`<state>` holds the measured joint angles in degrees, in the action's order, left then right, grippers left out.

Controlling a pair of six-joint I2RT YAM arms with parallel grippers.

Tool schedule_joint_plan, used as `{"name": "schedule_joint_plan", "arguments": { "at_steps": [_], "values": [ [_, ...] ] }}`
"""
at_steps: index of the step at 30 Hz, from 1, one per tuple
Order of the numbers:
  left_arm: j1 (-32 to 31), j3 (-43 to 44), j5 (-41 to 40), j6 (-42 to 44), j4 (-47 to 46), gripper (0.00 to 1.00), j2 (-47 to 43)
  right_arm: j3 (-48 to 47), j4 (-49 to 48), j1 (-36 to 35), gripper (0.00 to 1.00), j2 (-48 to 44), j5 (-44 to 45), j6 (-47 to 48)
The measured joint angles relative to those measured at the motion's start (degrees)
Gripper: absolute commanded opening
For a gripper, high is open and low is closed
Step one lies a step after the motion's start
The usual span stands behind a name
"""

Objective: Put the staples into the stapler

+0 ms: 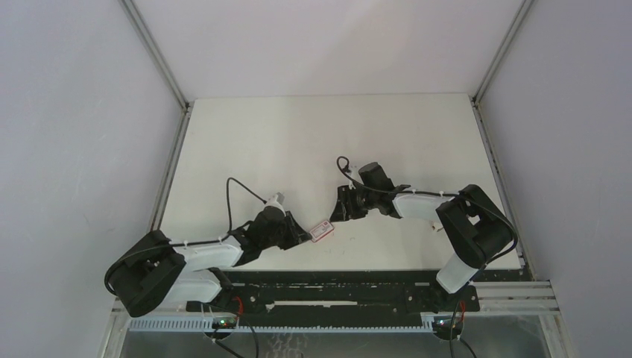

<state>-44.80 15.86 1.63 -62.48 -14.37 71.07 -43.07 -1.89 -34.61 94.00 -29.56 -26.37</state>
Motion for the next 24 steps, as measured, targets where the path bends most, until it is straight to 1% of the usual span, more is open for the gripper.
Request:
{"name": "schedule_joint_plan", "arguments": {
  "at_steps": [9,16,22,24],
  "values": [
    [0.35,0.17,0.13,0.00,-2.56,0.24,2.12,0.00,0.02,0.02,0.44,0.00,0.15,0.00],
    [0.98,0.35,0.87,-0.11,-6.82,0.21,5.22,0.00,0.02,0.02,0.45,0.00,0.15,0.00],
    [1.38,1.16,1.84,-0.44,-9.22,0.20,7.87,-0.04,0.04,0.02,0.45,0.33,0.20,0.00],
    [1.38,1.42,1.88,-0.46,-9.64,0.20,8.44,-0.17,0.15,0.02,0.43,1.14,0.26,-0.02]
  ]
}}
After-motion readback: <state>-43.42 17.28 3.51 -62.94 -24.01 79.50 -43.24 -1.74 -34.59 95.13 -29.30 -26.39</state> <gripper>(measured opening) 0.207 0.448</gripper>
